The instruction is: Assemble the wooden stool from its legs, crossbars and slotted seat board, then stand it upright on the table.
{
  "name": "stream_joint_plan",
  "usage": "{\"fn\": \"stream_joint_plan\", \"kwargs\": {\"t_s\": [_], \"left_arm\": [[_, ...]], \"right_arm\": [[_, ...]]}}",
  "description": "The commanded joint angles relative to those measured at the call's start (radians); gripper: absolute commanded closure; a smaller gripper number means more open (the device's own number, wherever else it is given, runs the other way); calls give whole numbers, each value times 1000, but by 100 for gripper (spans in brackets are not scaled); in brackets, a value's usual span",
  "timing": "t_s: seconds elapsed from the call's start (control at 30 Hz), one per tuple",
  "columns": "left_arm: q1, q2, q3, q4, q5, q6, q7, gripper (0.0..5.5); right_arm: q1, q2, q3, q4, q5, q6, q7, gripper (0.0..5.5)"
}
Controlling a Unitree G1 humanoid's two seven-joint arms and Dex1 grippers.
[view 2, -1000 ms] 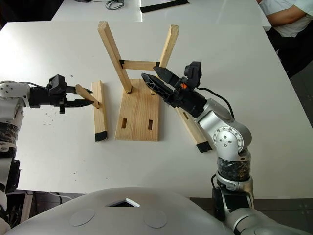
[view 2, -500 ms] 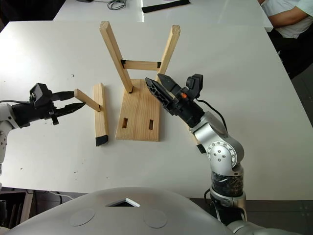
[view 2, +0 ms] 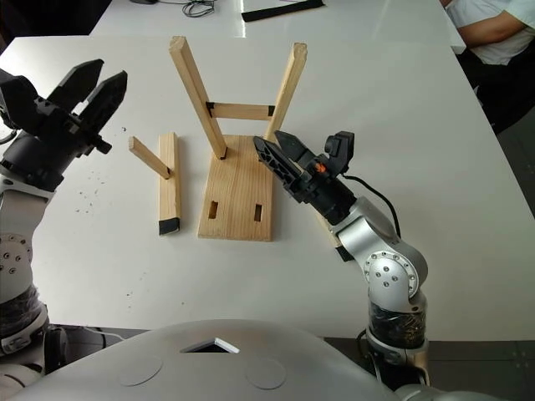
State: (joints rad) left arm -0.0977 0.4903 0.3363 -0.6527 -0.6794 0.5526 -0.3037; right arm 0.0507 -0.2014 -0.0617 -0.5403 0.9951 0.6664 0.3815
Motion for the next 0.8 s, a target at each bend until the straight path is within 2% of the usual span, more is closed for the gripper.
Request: {"fn": "stream_joint_plan", "kwargs": {"t_s": [0.03, 0.13, 0.27, 0.53, 0.67, 0.8], "left_arm": [[11, -105, -70, 59, 133, 58, 219, 343], [86, -197, -139, 9, 176, 60, 297, 343], [39, -267, -171, 32, 230, 25, 359, 343], [-165, -254, -80, 2, 227, 41, 421, 343], [-140, -257, -132, 72, 272, 41, 397, 343], [-48, -304, -204, 278, 321, 31, 372, 343]], "right_arm": [[-35, -6, 1, 4, 29, 17, -17, 194], [-51, -12, 8, 11, 39, 29, -15, 194], [-62, -6, 21, 14, 41, 28, -23, 194], [-74, -10, 21, 18, 52, 29, -25, 194], [-94, 0, 35, 38, 49, 27, -27, 194], [-119, 4, 52, 59, 49, 33, -21, 194]]}}
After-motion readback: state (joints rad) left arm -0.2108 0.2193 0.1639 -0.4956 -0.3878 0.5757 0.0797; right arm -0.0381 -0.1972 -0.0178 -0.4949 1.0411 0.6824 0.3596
